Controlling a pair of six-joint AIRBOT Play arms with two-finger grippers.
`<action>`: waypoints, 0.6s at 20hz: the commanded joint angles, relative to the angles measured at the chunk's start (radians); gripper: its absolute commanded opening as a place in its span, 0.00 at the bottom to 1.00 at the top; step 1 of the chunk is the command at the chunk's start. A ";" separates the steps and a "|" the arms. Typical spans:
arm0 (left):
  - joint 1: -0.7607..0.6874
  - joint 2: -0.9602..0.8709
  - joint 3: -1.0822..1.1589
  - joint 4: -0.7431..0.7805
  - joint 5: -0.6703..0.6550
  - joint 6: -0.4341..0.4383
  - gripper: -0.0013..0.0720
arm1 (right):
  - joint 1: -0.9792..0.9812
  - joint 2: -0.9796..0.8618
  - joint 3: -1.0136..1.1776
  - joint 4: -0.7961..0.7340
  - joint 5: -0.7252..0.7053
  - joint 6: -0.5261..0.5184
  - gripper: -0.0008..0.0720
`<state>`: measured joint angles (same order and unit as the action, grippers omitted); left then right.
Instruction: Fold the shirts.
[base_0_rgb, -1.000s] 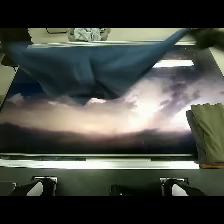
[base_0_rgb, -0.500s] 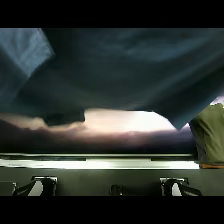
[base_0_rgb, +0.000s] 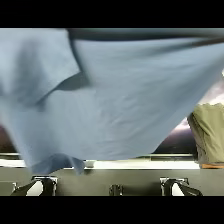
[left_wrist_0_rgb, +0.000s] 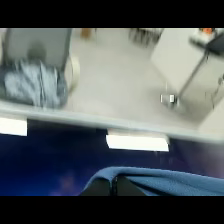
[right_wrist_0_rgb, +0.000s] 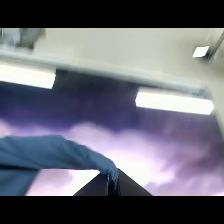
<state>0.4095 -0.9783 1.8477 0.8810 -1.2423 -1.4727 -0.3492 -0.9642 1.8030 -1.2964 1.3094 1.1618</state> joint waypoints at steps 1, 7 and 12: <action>-0.064 -0.174 -0.201 0.006 -0.022 0.108 0.06 | 0.000 -0.291 -0.014 0.013 0.111 0.005 0.07; -0.140 -0.579 -0.364 -0.101 0.250 0.183 0.06 | 0.000 -0.779 -0.017 0.433 -0.140 0.025 0.07; -0.177 -0.750 -0.365 -0.246 0.272 0.222 0.06 | 0.060 -0.922 -0.017 0.499 -0.267 -0.032 0.07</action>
<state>0.2569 -1.6310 1.4940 0.7147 -0.9878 -1.2781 -0.3237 -1.7927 1.7866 -0.8677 1.1164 1.1786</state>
